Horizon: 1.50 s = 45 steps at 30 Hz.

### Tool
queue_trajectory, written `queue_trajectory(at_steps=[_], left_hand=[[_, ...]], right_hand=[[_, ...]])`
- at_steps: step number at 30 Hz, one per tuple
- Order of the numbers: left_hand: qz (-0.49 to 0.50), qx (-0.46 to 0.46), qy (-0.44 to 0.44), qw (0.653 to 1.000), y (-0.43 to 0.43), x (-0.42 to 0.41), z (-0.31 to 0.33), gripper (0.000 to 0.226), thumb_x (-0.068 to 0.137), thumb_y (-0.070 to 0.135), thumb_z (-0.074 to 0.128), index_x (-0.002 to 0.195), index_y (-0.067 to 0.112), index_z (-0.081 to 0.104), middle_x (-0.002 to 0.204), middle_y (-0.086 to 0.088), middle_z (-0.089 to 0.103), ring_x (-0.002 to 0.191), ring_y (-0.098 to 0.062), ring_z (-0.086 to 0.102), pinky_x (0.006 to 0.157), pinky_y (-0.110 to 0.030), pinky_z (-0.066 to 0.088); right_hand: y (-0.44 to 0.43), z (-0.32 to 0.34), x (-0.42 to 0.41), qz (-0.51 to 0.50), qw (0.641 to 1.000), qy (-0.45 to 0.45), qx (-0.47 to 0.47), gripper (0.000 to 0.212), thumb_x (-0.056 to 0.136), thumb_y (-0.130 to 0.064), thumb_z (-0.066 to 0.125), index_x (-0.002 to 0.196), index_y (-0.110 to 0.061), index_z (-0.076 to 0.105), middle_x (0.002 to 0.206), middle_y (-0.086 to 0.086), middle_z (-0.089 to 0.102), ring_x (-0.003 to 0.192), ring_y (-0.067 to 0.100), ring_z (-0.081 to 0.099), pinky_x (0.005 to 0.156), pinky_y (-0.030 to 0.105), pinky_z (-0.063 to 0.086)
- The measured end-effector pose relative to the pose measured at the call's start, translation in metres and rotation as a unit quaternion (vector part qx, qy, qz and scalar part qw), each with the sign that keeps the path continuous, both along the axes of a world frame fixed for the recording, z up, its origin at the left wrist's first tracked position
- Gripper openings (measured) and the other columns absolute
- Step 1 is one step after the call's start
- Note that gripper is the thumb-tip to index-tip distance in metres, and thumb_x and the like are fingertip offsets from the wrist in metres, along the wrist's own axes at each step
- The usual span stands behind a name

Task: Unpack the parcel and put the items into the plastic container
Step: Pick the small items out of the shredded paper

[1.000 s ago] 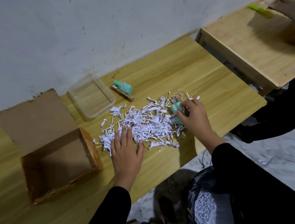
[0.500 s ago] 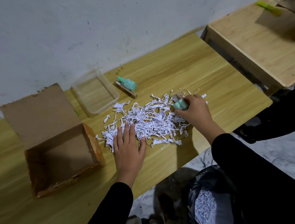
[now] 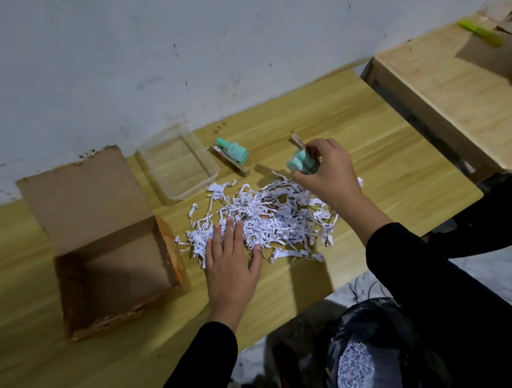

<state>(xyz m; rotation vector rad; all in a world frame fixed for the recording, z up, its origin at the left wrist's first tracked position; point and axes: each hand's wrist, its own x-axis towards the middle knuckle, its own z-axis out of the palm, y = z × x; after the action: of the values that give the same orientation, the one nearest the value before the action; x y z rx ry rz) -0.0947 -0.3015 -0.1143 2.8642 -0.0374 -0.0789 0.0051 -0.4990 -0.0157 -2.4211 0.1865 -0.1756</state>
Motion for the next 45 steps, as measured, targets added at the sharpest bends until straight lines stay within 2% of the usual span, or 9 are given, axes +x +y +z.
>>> queue_trajectory(at_steps=[5, 8, 14, 19, 25, 29, 35, 41, 45], left_hand=[[-0.017, 0.004, -0.004, 1.0, -0.011, -0.004, 0.001, 0.064, 0.091, 0.055, 0.026, 0.145, 0.02, 0.032, 0.154, 0.002, 0.029, 0.144, -0.02, 0.02, 0.114, -0.033, 0.003], [-0.024, 0.004, -0.005, 1.0, -0.017, -0.005, 0.003, 0.063, 0.091, 0.054, 0.027, 0.144, 0.019, 0.034, 0.153, 0.002, 0.031, 0.143, -0.021, 0.022, 0.115, -0.034, 0.005], [-0.022, 0.012, -0.011, 1.0, -0.015, -0.006, 0.0, 0.062, 0.092, 0.053, 0.029, 0.143, 0.019, 0.035, 0.152, 0.001, 0.033, 0.143, -0.021, 0.024, 0.115, -0.036, 0.007], [-0.022, 0.015, -0.011, 1.0, -0.014, -0.005, 0.0, 0.062, 0.092, 0.053, 0.029, 0.144, 0.02, 0.033, 0.153, 0.003, 0.03, 0.144, -0.02, 0.021, 0.115, -0.035, 0.005], [-0.025, 0.01, -0.01, 1.0, -0.015, -0.005, 0.001, 0.063, 0.092, 0.054, 0.026, 0.145, 0.02, 0.03, 0.154, 0.003, 0.026, 0.145, -0.019, 0.017, 0.115, -0.033, 0.002], [-0.024, 0.011, -0.013, 1.0, -0.014, -0.006, 0.002, 0.064, 0.091, 0.055, 0.025, 0.145, 0.02, 0.031, 0.154, 0.003, 0.027, 0.145, -0.019, 0.018, 0.115, -0.033, 0.004], [-0.026, 0.004, -0.007, 1.0, -0.014, -0.005, 0.004, 0.063, 0.091, 0.054, 0.026, 0.144, 0.02, 0.032, 0.154, 0.003, 0.029, 0.144, -0.019, 0.019, 0.115, -0.033, 0.003], [-0.026, 0.014, 0.001, 1.0, -0.015, -0.005, 0.005, 0.06, 0.091, 0.052, 0.031, 0.142, 0.02, 0.038, 0.15, 0.003, 0.036, 0.141, -0.021, 0.027, 0.114, -0.034, 0.009], [-0.028, 0.022, 0.005, 0.999, -0.014, -0.005, 0.004, 0.06, 0.091, 0.052, 0.03, 0.142, 0.021, 0.036, 0.151, 0.003, 0.035, 0.141, -0.021, 0.029, 0.113, -0.035, 0.01]], right_hand=[[0.004, -0.005, 0.001, 0.009, 1.0, 0.027, 0.01, 0.045, 0.067, -0.021, 0.072, 0.105, -0.004, 0.053, 0.103, 0.01, 0.052, 0.088, 0.02, 0.048, 0.073, 0.029, 0.042], [0.004, -0.012, 0.0, 0.02, 0.999, 0.048, -0.008, 0.044, 0.067, -0.025, 0.071, 0.1, -0.006, 0.051, 0.097, 0.007, 0.049, 0.087, 0.024, 0.051, 0.072, 0.035, 0.047], [0.007, -0.027, -0.004, 0.034, 0.994, 0.093, -0.044, 0.049, 0.067, -0.032, 0.073, 0.101, -0.006, 0.051, 0.098, 0.01, 0.054, 0.086, 0.025, 0.052, 0.073, 0.038, 0.049], [0.0, -0.023, -0.008, 0.014, 0.997, 0.072, -0.015, 0.048, 0.066, -0.028, 0.074, 0.103, -0.006, 0.053, 0.101, 0.01, 0.056, 0.094, 0.027, 0.053, 0.078, 0.039, 0.05], [-0.006, -0.006, -0.014, -0.002, 1.0, 0.009, -0.002, 0.043, 0.069, -0.025, 0.073, 0.101, -0.005, 0.053, 0.103, 0.011, 0.057, 0.098, 0.025, 0.048, 0.075, 0.028, 0.035], [-0.008, 0.004, -0.017, -0.003, 1.0, -0.025, 0.008, 0.045, 0.069, -0.023, 0.073, 0.105, -0.005, 0.054, 0.106, 0.011, 0.058, 0.101, 0.025, 0.049, 0.077, 0.027, 0.036], [-0.001, 0.027, -0.007, 0.002, 0.995, -0.085, 0.044, 0.046, 0.068, -0.02, 0.075, 0.109, -0.007, 0.059, 0.104, 0.01, 0.063, 0.093, 0.019, 0.056, 0.083, 0.03, 0.048], [0.017, 0.029, 0.029, 0.008, 0.996, -0.058, 0.074, 0.052, 0.073, -0.02, 0.071, 0.121, -0.005, 0.056, 0.103, 0.005, 0.055, 0.096, 0.017, 0.055, 0.082, 0.022, 0.046], [0.03, 0.013, 0.058, 0.0, 0.996, -0.028, 0.081, 0.036, 0.078, -0.022, 0.066, 0.109, -0.005, 0.061, 0.103, 0.01, 0.055, 0.094, 0.024, 0.056, 0.078, 0.03, 0.049]])
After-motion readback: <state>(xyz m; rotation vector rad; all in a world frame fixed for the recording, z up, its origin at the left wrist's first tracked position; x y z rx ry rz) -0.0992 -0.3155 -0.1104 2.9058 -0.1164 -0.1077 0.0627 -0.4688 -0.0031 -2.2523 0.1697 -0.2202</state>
